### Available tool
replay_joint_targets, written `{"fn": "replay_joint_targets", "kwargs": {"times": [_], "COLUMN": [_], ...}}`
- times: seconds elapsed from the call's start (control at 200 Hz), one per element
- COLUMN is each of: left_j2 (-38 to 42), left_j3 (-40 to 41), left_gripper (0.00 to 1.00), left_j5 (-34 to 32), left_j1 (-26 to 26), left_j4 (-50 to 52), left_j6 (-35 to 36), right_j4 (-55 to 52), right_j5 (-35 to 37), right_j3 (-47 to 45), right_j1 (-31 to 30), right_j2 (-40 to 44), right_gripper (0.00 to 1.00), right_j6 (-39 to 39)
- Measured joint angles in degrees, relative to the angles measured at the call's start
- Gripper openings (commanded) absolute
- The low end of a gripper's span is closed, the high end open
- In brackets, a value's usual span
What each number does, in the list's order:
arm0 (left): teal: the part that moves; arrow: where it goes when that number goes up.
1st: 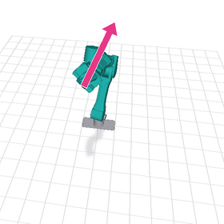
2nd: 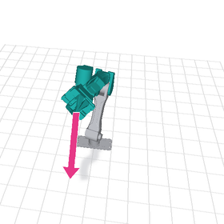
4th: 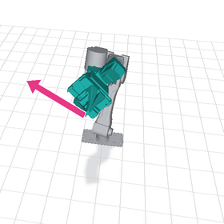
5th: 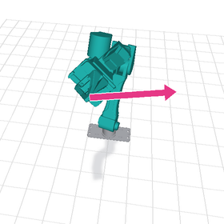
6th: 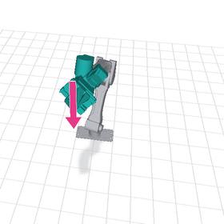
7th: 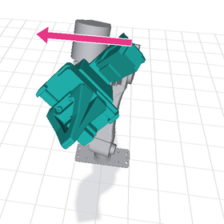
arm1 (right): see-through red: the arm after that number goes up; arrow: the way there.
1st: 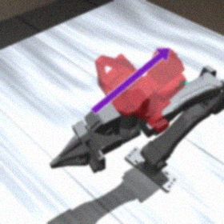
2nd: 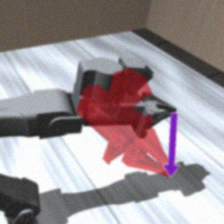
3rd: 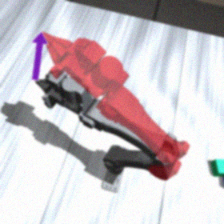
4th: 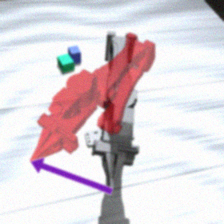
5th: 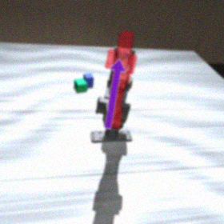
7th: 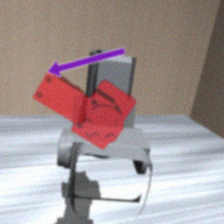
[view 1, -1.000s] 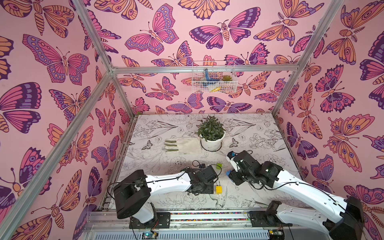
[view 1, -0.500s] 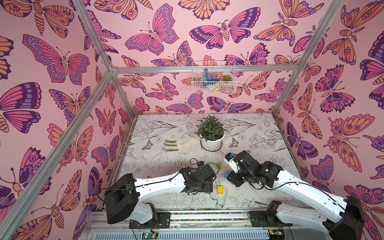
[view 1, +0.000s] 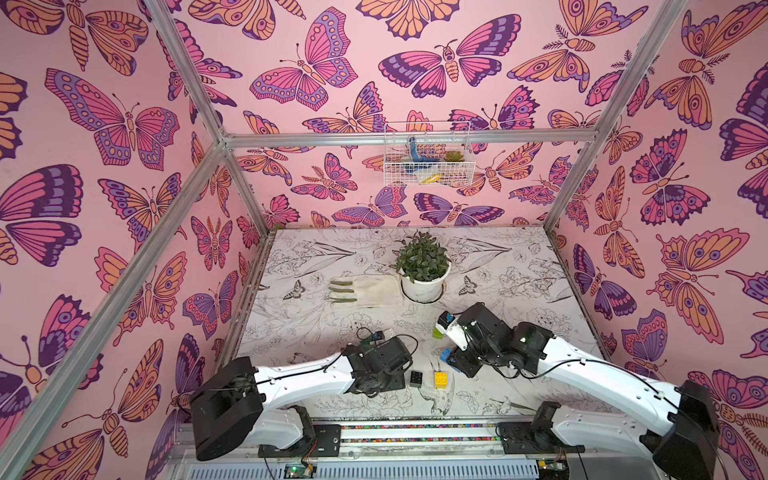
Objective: Assemble a giraffe with lego
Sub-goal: Adjust the lego brick at the center of the board.
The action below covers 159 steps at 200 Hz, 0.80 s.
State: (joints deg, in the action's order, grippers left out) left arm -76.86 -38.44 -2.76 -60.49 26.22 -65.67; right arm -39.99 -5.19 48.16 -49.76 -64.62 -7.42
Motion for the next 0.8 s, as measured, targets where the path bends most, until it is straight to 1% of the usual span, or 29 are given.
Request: {"fn": "replay_joint_targets", "kwargs": {"times": [0.23, 0.796], "left_j2": [-3.8, -7.2], "left_j3": [0.1, -2.3], "left_gripper": [0.65, 0.65], "left_j5": [0.5, 2.2], "left_j1": [0.1, 0.1], "left_j4": [-3.5, -6.6], "left_j6": [-0.5, 0.3], "right_j4": [0.0, 0.2], "right_j5": [-0.2, -0.5], "right_j3": [0.0, 0.0], "right_j1": [0.0, 0.0], "right_j2": [0.0, 0.0], "right_gripper": [0.16, 0.16], "right_j6": [0.4, 1.5]}}
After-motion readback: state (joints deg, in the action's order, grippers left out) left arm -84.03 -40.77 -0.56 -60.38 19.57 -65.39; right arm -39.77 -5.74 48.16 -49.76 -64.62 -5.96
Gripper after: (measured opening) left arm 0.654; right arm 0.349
